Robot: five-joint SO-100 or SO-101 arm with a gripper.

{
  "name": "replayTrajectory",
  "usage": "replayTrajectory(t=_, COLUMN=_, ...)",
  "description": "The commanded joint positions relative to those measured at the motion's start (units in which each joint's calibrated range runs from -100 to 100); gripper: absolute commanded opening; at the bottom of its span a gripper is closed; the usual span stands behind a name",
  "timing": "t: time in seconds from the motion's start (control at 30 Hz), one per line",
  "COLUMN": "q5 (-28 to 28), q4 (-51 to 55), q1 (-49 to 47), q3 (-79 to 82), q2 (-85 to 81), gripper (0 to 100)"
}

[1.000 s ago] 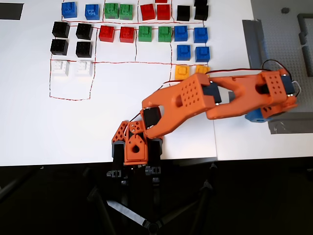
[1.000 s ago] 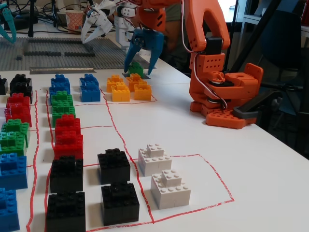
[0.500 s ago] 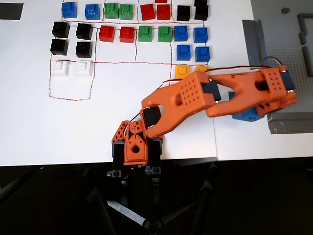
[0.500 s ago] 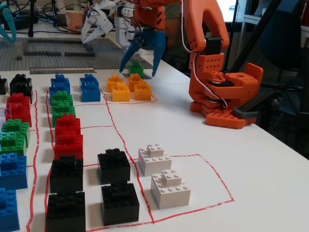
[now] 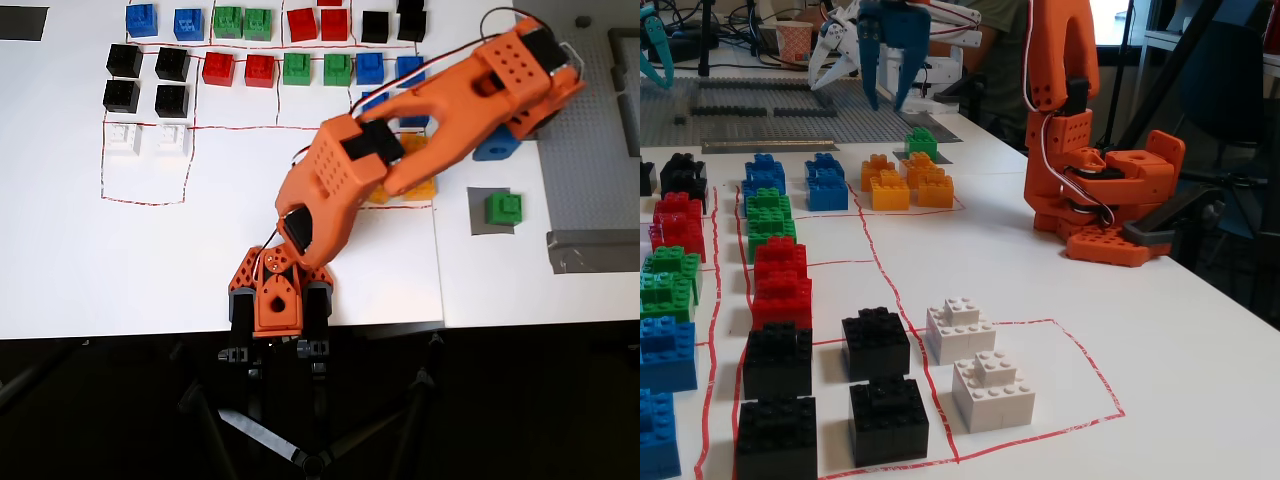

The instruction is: Grab the block and put it in the grey marker

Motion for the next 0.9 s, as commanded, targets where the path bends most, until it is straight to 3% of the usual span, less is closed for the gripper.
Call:
replayTrajectory(t=0.0, q5=-5.8, q4=1.2, q1=-8.0, q3=1.5, q2=-11.9, gripper=1)
replayTrajectory(t=0.2, q5=-16.2, q4=3.3, q1=-21.0, q3=8.2, q2=-14.4, gripper=0)
replayTrajectory(t=0.37, q5=-21.7, q4=3.5, q1=-31.4, q3=12.6, q2=-17.2, gripper=0)
replayTrajectory(t=0.87, q5=-30.2, q4=-0.3, q1=-58.0, q3=18.5, q2=-21.5, gripper=0)
